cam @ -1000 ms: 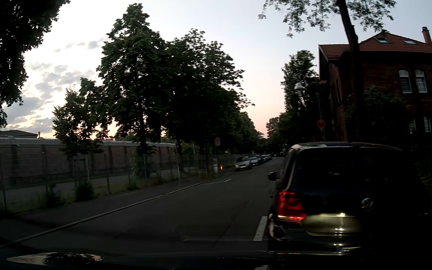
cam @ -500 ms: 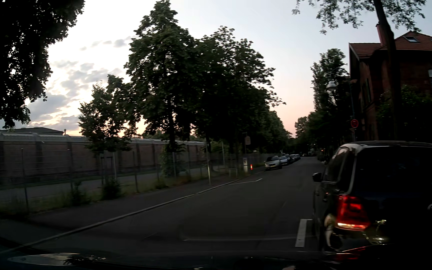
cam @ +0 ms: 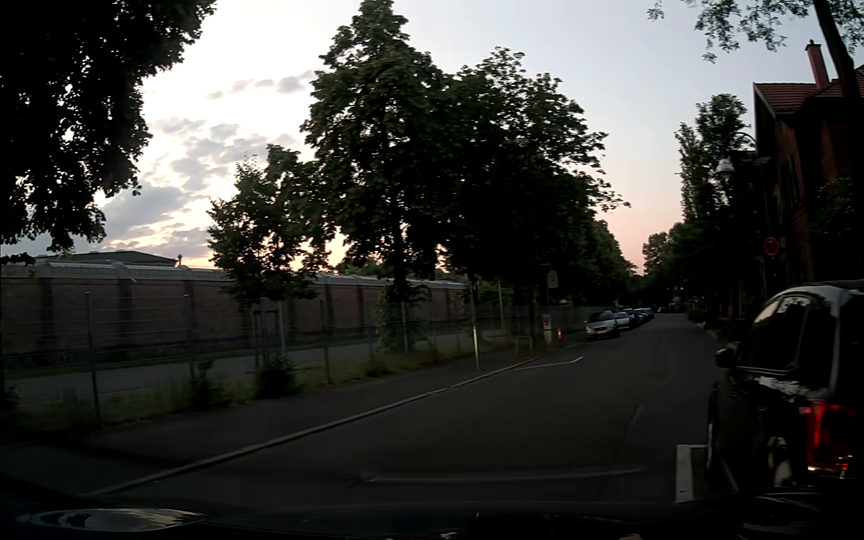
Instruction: Follow the waypoints while adhering to traffic rules and regulations
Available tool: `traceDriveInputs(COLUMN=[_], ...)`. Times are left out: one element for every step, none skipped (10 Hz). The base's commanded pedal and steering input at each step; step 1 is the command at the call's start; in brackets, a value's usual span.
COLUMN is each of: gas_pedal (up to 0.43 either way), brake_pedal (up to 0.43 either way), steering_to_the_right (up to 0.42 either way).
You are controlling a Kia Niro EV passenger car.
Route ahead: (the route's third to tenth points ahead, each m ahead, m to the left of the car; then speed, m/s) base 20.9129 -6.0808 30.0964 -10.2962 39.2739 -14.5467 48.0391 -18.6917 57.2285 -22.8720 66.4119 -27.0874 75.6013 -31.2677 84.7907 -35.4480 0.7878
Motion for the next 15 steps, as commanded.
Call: traceDriveInputs(gas_pedal=[0.0, 0.0, 0.0, 0.008, 0.028, 0.028, 0.028, 0.028, 0.028, 0.028, 0.028, 0.028, 0.028, 0.028, 0.028], brake_pedal=[0.0, 0.0, 0.0, 0.0, 0.0, 0.0, 0.0, 0.0, 0.0, 0.0, 0.0, 0.0, 0.0, 0.0, 0.0], steering_to_the_right=[-0.766, -0.722, -0.69, -0.648, -0.608, -0.57, -0.521, -0.475, -0.414, -0.369, -0.313, -0.261, -0.219, -0.174, -0.136])
